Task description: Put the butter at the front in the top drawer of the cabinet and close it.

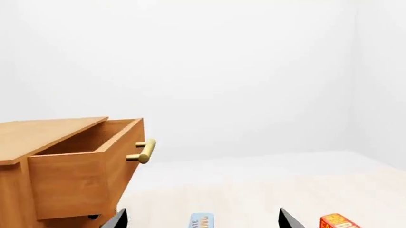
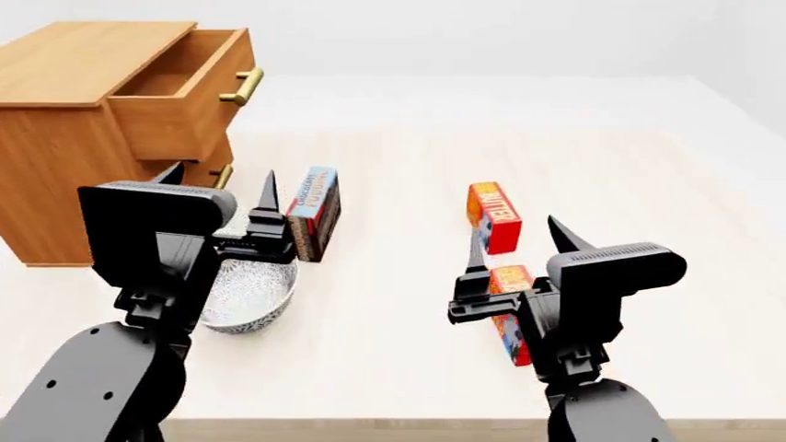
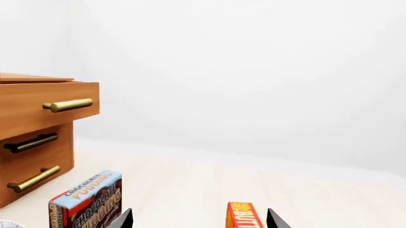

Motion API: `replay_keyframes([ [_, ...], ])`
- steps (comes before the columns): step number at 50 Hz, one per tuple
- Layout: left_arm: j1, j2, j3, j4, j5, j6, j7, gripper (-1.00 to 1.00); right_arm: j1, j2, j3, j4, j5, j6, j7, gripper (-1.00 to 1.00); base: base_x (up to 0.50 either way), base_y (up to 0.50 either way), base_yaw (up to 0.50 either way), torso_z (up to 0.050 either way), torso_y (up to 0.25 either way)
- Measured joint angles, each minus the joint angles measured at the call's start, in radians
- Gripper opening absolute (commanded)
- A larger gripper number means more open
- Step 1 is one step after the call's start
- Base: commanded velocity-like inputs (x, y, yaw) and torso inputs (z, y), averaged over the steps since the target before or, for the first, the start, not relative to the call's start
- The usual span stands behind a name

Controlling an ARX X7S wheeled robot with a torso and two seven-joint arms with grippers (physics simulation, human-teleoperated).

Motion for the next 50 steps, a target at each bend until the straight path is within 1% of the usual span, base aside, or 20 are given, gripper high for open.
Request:
replay_keyframes([
  [16, -0.019, -0.009, -0.011, 0.041, -0.029, -0.058, -0.013, 1.0, 0.0, 0.009, -0.001, -0.018, 0.017, 0.001, 0.012, 1.0, 0.5, 0.29, 0.0, 0.0, 0.0],
  [29, -0.025, -0.014, -0.014, 0.053, -0.044, -0.076, -0.019, 1.0, 0.006, 0.009, -0.003, -0.012, 0.034, -0.006, 0.02, 1.0, 0.48, 0.05, 0.0, 0.0, 0.001],
  [40, -0.04, -0.017, -0.018, 0.062, -0.063, -0.099, -0.024, 1.0, 0.006, 0.016, -0.007, -0.011, 0.04, -0.009, 0.03, 1.0, 0.02, 0.0, 0.0, 0.0, 0.0],
  [50, -0.138, -0.03, -0.024, 0.05, -0.085, -0.166, -0.032, 1.0, 0.009, 0.02, -0.013, -0.005, 0.044, -0.014, 0.038, 1.0, 0.0, 0.0, 0.0, 0.0, 0.0],
])
